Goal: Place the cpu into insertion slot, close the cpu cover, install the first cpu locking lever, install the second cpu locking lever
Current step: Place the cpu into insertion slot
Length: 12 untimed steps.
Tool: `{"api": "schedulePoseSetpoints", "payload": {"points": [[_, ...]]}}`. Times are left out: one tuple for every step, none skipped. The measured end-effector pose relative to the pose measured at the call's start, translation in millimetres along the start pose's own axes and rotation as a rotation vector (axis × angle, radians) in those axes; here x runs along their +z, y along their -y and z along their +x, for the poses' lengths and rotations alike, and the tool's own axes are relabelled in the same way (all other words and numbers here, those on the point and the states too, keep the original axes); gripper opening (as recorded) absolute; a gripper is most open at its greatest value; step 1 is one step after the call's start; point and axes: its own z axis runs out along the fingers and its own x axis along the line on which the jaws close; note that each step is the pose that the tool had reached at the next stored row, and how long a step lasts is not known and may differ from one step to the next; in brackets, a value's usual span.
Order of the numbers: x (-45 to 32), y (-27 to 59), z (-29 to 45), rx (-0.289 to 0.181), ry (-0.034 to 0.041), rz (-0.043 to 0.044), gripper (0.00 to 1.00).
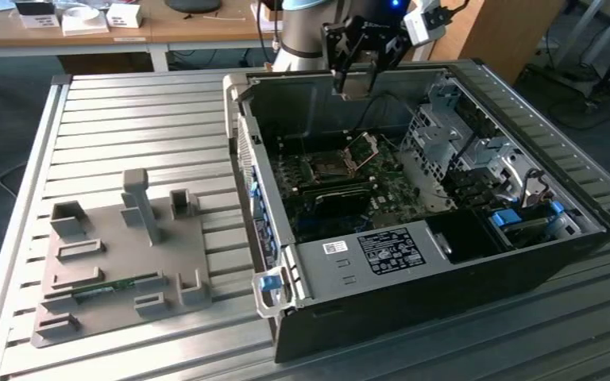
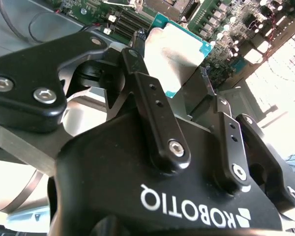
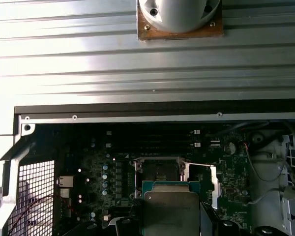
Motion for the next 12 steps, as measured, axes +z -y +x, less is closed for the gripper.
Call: {"api": "schedulePoseSetpoints", "payload": {"points": [[0.5, 0.1, 0.0, 0.0, 0.0, 0.0, 0.54], [1.0, 0.1, 0.0, 0.0, -0.0001, 0.0, 0.54], [1.5, 0.1, 0.0, 0.0, 0.0, 0.0, 0.54], [2.0, 0.2, 0.0, 0.0, -0.0001, 0.0001, 0.54], [2.4, 0.2, 0.0, 0.0, -0.0001, 0.0001, 0.54], [2.9, 0.3, -0.1, 0.0, -0.0001, 0.0001, 0.54], [3.3, 0.3, -0.1, 0.0, -0.0001, 0.0001, 0.54], [3.4, 0.3, -0.1, 0.0, -0.0001, 0.0002, 0.54], [3.5, 0.3, -0.1, 0.0, -0.0001, 0.0003, 0.54], [3.5, 0.3, -0.1, 0.0, -0.0001, 0.0003, 0.54], [3.6, 0.3, -0.1, 0.0, -0.0001, 0.0001, 0.54], [3.7, 0.3, -0.1, 0.0, -0.0001, 0.0001, 0.54]]}}
